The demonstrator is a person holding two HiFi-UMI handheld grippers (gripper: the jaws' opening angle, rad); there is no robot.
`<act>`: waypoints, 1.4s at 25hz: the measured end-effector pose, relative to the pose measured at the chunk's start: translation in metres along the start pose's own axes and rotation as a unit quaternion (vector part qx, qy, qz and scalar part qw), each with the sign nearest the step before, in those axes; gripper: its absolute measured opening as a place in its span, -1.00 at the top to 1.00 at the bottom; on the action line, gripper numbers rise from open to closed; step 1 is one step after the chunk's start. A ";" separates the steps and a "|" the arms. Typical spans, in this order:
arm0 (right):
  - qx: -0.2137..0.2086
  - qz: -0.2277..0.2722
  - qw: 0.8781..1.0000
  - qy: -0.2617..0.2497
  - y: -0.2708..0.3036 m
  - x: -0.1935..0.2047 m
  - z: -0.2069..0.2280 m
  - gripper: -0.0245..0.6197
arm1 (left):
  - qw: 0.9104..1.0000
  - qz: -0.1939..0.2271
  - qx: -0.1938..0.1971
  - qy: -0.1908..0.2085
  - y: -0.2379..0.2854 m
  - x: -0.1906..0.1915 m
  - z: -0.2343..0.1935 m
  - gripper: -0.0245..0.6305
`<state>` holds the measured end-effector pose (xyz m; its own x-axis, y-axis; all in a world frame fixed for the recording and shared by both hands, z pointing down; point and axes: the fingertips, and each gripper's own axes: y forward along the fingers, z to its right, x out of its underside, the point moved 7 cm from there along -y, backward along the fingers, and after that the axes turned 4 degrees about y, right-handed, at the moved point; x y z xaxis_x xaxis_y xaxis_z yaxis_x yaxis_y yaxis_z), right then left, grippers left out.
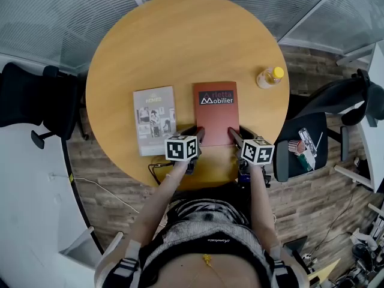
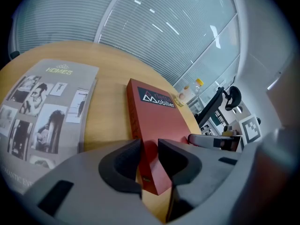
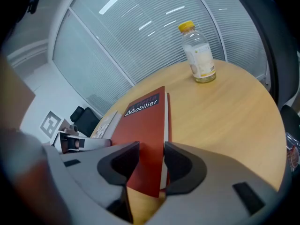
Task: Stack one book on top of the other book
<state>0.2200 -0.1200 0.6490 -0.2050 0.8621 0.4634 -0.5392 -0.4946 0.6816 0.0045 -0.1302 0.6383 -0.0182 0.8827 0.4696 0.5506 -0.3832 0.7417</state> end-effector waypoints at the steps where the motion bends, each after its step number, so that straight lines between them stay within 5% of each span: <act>1: 0.000 0.000 1.000 0.000 0.000 0.000 0.000 0.38 | 1.000 -0.001 0.001 0.001 0.000 0.000 0.000 0.55; 15: 0.032 -0.007 0.999 -0.025 -0.002 0.000 -0.008 0.39 | 0.999 -0.019 -0.013 0.028 -0.002 -0.002 0.003 0.59; 35: 0.028 0.026 0.999 -0.034 -0.031 -0.006 -0.032 0.39 | 0.999 0.023 -0.012 0.028 -0.035 -0.008 0.021 0.60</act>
<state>0.2119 -0.1068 0.6071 -0.1751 0.8263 0.5354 -0.4821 -0.5460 0.6851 0.0026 -0.1182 0.5983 -0.0402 0.8475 0.5292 0.5311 -0.4305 0.7298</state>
